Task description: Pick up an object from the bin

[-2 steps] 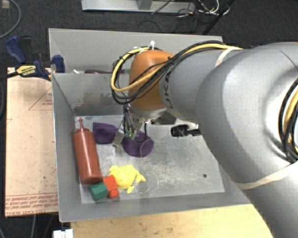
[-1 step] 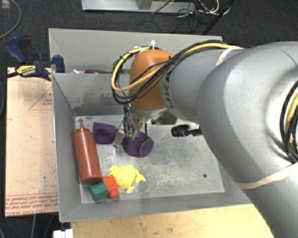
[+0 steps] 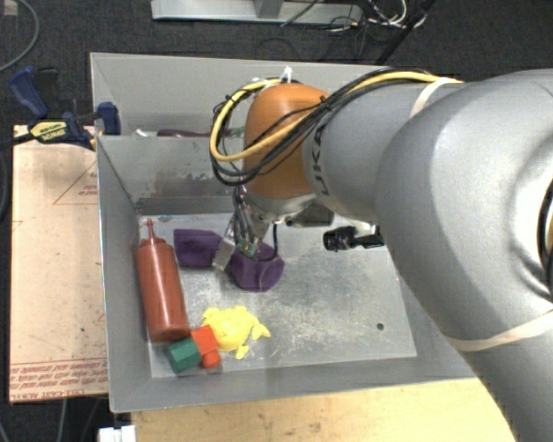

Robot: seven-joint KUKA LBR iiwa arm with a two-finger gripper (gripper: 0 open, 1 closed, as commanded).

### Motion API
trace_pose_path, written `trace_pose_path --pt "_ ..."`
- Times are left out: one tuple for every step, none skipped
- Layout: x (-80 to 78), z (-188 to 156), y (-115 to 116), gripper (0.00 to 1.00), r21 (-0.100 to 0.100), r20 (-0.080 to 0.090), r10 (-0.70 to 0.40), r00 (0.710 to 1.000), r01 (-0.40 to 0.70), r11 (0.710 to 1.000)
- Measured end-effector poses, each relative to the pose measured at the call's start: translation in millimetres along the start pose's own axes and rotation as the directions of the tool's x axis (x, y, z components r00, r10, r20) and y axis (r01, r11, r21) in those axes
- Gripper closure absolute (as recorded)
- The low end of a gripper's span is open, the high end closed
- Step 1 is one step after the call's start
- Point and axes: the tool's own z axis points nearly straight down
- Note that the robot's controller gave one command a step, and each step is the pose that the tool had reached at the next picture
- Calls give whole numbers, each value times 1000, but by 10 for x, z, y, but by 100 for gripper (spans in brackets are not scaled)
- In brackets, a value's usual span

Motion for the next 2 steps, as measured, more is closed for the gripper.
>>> trace_pose_path --pt "-16 -234 17 100 -6 6 -1 1000 1 1000" --pt "-31 -357 30 100 -10 11 -2 1000 2 1000"
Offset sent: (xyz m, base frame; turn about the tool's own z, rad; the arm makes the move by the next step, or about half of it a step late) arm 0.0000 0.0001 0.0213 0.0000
